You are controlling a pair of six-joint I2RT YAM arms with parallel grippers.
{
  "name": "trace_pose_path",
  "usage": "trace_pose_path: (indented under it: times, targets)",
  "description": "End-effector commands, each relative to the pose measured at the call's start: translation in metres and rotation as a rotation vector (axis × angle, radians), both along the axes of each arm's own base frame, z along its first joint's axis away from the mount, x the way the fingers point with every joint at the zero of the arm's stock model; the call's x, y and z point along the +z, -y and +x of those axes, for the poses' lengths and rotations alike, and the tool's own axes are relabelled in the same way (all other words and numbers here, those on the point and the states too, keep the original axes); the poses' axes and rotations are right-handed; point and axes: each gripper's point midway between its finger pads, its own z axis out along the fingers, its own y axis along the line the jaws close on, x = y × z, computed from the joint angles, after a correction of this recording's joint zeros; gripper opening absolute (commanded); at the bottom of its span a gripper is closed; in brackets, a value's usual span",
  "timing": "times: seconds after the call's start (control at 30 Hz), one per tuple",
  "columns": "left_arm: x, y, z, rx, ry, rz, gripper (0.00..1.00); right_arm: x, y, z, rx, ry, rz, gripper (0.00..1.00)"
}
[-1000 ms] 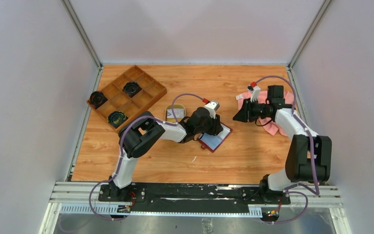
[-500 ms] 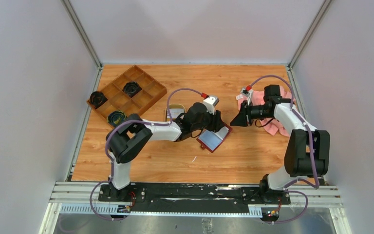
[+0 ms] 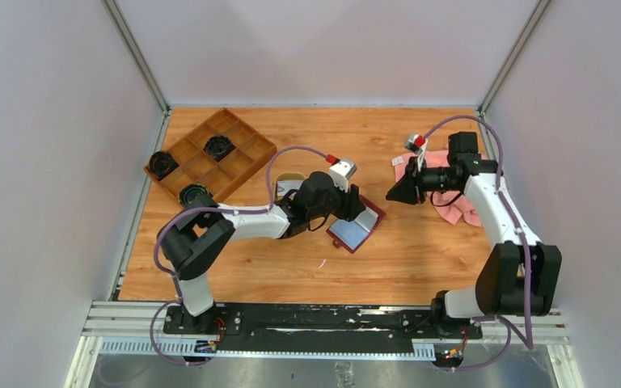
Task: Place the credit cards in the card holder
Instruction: Open the card holder at the center of the board.
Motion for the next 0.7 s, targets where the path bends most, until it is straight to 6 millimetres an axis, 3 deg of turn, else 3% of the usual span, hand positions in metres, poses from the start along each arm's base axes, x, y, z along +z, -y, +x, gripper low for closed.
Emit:
trace_pose_path:
  times: [0.0,0.1,0.17,0.23,0.33,0.4,0.5,0.57,0.67]
  targets:
    - [0.042,-0.022,0.006,0.038,0.147,-0.004,0.51,0.033,-0.008,-0.007,0.056,0.169,-0.043,0.26]
    - [0.061,-0.042,0.003,0.059,0.23,0.013,0.51,0.044,-0.021,-0.017,0.112,0.205,-0.016,0.43]
    - [0.08,-0.062,0.002,0.099,0.305,0.027,0.54,0.046,-0.036,-0.028,0.172,0.184,-0.002,0.44]
    - [0.09,-0.084,0.0,0.142,0.358,0.043,0.63,0.034,-0.054,-0.043,0.269,0.177,-0.065,0.44]
    - [0.097,-0.122,0.002,0.245,0.37,0.035,0.87,-0.005,-0.08,-0.051,0.364,0.16,-0.207,0.36]
    - [0.099,-0.145,0.006,0.302,0.326,-0.021,0.99,-0.031,-0.087,-0.043,0.353,0.099,-0.272,0.26]
    - [0.1,-0.167,0.011,0.328,0.251,-0.109,1.0,-0.063,-0.078,-0.023,0.293,-0.006,-0.407,0.09]
    - [0.099,-0.178,0.017,0.355,0.225,-0.132,1.0,-0.078,-0.073,-0.014,0.26,-0.041,-0.472,0.06]
    - [0.106,-0.178,0.022,0.316,0.204,-0.13,0.99,-0.102,-0.055,0.007,0.155,-0.058,-0.609,0.05]
